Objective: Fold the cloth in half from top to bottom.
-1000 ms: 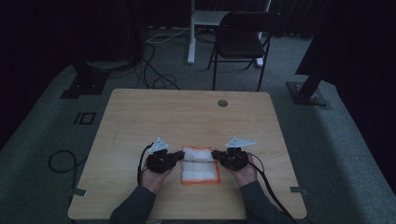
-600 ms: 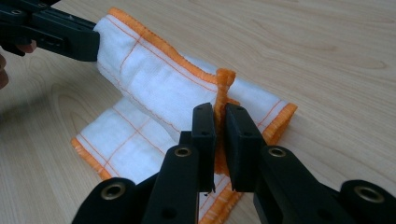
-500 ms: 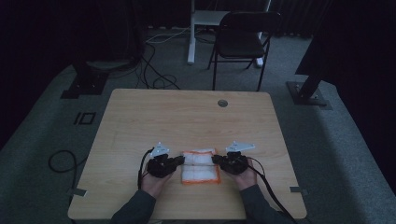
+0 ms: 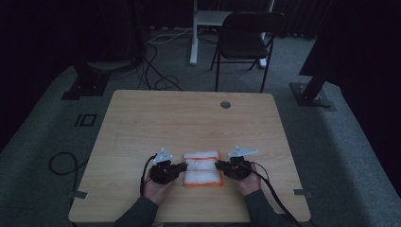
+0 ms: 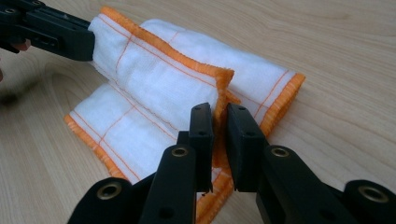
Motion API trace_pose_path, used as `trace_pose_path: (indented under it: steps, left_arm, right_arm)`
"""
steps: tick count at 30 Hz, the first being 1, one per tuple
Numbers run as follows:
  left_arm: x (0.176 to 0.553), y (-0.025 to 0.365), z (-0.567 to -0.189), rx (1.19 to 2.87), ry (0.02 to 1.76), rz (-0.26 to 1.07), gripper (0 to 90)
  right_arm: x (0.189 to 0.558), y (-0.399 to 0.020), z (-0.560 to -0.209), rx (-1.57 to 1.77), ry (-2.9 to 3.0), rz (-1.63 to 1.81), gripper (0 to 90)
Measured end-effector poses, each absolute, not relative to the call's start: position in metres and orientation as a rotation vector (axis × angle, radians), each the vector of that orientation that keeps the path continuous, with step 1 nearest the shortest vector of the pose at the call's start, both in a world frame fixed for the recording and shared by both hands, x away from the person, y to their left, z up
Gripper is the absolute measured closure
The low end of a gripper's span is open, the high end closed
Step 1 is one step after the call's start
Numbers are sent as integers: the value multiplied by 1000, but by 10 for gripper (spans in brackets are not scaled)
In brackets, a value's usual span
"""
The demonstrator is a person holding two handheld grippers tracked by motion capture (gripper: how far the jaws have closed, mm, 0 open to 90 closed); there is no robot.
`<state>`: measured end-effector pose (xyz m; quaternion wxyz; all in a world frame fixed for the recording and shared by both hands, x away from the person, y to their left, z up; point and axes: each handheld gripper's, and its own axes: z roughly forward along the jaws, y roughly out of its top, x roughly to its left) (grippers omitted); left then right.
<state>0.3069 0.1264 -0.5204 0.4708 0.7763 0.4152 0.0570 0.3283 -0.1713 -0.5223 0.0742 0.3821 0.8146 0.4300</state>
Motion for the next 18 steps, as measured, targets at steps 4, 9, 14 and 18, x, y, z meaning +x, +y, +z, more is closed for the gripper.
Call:
trace_pose_path:
  steps: [4, 9, 14, 18]
  left_arm:
    - [303, 126, -524, 1910, 1021, 134, 864]
    - [298, 128, -531, 1913, 1029, 124, 862]
    - [293, 130, -534, 1914, 1031, 118, 857]
    - [291, 131, -536, 1921, 1033, 114, 856]
  right_arm:
    - [327, -172, -523, 1154, 2449, 1291, 787]
    - [327, -178, -519, 1165, 2420, 1342, 648]
    - [327, -182, -514, 1175, 2388, 1386, 613]
    - [328, -186, -509, 1188, 2337, 1435, 612]
